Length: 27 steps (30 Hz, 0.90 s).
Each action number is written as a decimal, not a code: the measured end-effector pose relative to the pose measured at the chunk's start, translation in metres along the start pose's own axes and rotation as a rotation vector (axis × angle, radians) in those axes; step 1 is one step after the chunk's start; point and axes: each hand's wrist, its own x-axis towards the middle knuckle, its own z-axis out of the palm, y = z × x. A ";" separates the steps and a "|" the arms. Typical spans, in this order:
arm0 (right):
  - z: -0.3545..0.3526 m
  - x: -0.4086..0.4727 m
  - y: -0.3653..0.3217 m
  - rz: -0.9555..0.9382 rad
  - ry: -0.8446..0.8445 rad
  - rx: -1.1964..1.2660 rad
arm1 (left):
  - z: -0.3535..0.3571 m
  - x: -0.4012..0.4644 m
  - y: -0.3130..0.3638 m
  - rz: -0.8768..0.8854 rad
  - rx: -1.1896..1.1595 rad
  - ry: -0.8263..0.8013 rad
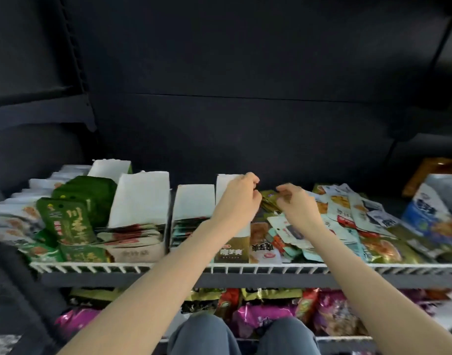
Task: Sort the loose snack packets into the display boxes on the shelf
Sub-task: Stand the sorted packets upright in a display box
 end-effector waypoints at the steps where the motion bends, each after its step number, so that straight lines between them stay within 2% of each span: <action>1: -0.005 0.004 0.019 0.059 -0.038 -0.065 | 0.019 0.009 0.006 -0.007 0.014 -0.055; 5: -0.019 0.014 0.083 0.270 -0.201 -0.195 | 0.084 0.030 0.015 -0.031 0.106 -0.314; 9: -0.018 0.011 0.102 0.243 -0.353 -0.182 | 0.120 0.034 0.004 -0.077 0.114 -0.493; 14: -0.024 0.005 0.087 0.034 -0.401 -0.481 | 0.126 0.034 0.000 -0.136 0.077 -0.490; 20: -0.024 -0.002 0.086 -0.096 -0.198 -0.594 | 0.118 0.032 0.005 -0.173 -0.122 -0.401; 21: -0.025 -0.004 0.087 -0.099 -0.139 -0.547 | 0.116 0.032 0.006 -0.183 -0.164 -0.378; 23: -0.031 -0.009 0.083 -0.060 0.036 -0.296 | 0.112 0.032 0.009 -0.158 -0.253 -0.347; 25: -0.041 -0.010 0.070 0.033 0.162 0.046 | 0.102 0.030 0.017 -0.083 -0.320 -0.404; 27: -0.051 -0.007 0.055 0.152 0.192 0.384 | 0.091 0.026 0.025 0.015 -0.256 -0.499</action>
